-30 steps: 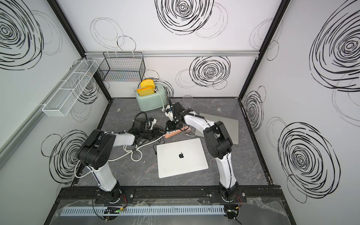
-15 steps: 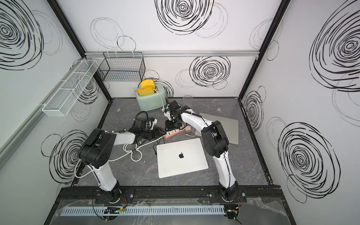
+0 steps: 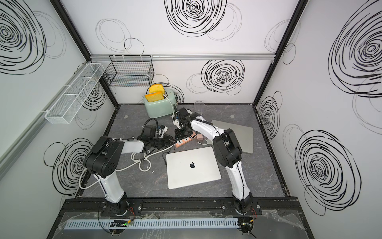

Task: Unplug the laptop charger
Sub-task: Remove the plug from the socket.

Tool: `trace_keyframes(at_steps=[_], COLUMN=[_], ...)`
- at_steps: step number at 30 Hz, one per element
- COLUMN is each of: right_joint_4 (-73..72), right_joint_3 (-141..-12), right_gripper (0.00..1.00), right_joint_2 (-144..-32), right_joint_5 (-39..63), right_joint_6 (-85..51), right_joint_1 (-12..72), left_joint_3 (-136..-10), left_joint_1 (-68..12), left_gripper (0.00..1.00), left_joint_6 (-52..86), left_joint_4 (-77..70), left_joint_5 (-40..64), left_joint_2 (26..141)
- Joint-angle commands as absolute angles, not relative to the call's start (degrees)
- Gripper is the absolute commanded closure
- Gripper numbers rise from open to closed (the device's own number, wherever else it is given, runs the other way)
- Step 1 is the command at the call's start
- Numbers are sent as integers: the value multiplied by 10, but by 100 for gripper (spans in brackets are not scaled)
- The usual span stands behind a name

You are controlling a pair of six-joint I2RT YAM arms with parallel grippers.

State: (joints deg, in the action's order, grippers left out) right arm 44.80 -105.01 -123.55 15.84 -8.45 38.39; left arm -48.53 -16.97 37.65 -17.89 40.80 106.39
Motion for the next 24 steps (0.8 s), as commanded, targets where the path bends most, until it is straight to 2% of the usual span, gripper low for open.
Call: trace_keyframes(at_steps=[1, 4, 7, 13, 16, 18, 22, 24], right_joint_4=[401, 360, 349, 416, 419, 395, 308, 288], right_joint_3=[-1072, -1042, -1037, -1075, -1075, -1062, -1010, -996], right_gripper=[78, 78, 78, 78, 78, 78, 78, 78], right_joint_2=[-1188, -1173, -1163, -1176, -1175, -1165, -1148, -1141], right_joint_5=[232, 294, 298, 199, 191, 208, 316, 318], right_joint_6=[-107, -141, -140, -76, -72, -81, -163, -174], right_joint_1=[385, 366, 360, 378, 380, 379, 347, 341], left_joint_3=[-479, -483, -486, -491, -491, -489, -484, -481], left_joint_1=[-179, -178, -175, -168, -168, -169, -169, -168], left_gripper=[100, 100, 100, 100, 100, 100, 100, 100], left_joint_6=[348, 341, 335, 329, 326, 326, 322, 322], left_joint_4=[-90, -78, -69, -56, -53, -52, -50, -51], left_joint_5=[360, 355, 351, 343, 343, 343, 339, 338], left_joint_2=[1092, 1092, 1089, 1089, 1087, 1086, 1083, 1085])
